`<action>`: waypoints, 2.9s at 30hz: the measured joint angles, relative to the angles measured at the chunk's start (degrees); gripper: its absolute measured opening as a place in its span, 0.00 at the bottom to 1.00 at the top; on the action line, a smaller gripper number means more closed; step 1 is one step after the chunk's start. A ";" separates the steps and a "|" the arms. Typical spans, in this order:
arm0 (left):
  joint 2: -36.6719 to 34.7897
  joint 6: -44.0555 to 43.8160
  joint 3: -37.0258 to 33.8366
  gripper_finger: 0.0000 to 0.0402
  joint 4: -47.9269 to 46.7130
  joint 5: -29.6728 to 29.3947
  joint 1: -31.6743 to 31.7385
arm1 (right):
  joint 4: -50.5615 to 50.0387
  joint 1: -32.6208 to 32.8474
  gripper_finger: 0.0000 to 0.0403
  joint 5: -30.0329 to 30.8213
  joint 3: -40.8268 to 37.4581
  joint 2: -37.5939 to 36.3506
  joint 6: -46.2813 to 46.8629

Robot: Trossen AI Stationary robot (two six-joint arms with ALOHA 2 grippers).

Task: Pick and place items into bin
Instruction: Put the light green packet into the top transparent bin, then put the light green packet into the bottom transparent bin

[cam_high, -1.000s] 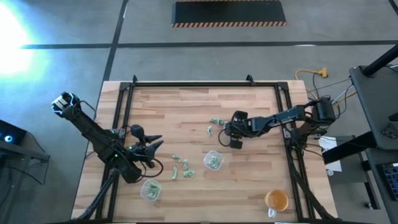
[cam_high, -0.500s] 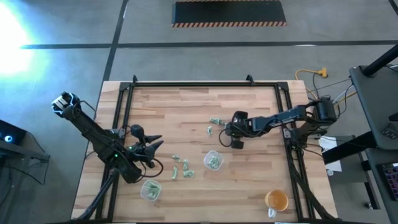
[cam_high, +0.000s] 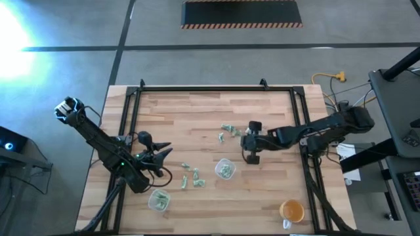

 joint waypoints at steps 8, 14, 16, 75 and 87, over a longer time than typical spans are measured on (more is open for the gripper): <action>0.01 -0.07 0.00 0.24 0.02 -0.01 0.00 | 12.86 7.58 0.02 -8.79 -0.28 -3.12 -7.93; 0.01 -0.16 0.00 0.24 0.08 0.00 -0.02 | 15.57 9.89 0.02 -11.07 -0.07 -2.31 -10.71; 0.01 -0.18 0.00 0.24 0.13 0.01 -0.01 | 15.67 9.83 0.02 -11.05 -0.13 -2.07 -10.69; 0.69 1.34 -1.96 0.24 6.14 19.34 2.14 | 10.85 5.09 0.28 -17.69 1.84 -1.15 -4.91; 6.48 8.93 -2.58 0.24 13.05 38.64 14.68 | -1.47 5.09 0.23 -9.85 1.27 -3.56 5.86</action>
